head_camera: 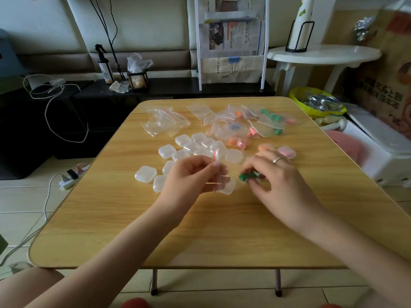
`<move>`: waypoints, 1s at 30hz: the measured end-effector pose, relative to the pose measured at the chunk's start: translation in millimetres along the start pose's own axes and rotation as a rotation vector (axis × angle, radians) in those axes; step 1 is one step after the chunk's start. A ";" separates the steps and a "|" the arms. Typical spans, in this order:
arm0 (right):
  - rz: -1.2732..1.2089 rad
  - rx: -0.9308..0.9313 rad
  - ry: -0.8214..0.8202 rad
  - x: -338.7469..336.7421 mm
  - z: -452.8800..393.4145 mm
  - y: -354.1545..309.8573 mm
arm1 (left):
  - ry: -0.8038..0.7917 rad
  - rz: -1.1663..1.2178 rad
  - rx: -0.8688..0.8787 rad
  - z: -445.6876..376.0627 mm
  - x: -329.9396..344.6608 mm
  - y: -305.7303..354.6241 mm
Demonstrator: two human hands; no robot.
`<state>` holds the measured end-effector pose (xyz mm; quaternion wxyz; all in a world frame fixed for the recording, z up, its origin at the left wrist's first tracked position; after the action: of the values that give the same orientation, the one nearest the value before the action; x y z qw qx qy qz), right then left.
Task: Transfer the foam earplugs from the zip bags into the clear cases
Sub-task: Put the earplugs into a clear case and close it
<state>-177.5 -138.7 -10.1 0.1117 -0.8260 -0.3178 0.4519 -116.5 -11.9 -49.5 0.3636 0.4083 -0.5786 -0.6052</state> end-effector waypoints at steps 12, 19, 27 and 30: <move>-0.372 0.042 0.105 13.7 17.3 -37.4 | -0.034 0.037 0.006 12.8 1.3 8.2; -0.377 0.010 0.217 -4.2 17.5 -39.9 | 0.019 0.062 -0.015 9.7 -5.4 3.4; -0.490 0.054 0.177 10.4 18.7 -37.3 | -0.090 0.261 -0.087 15.1 16.9 -8.1; -0.579 0.125 0.194 9.5 17.9 -31.3 | -0.117 0.283 -0.091 15.7 21.8 -7.6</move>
<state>-201.8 -110.5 -11.9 0.3162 -0.7319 -0.4994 0.3391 -139.4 -24.9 -58.7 0.4289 0.2701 -0.6226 -0.5963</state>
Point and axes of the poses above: each hand's wrist, its own z-axis away from the middle knuckle, its own x-axis out of the palm, y = z × x, the point moved 10 cm from there along -z, towards the middle knuckle, and after that the axes turned 10 degrees about -z, right-handed, at the moved point
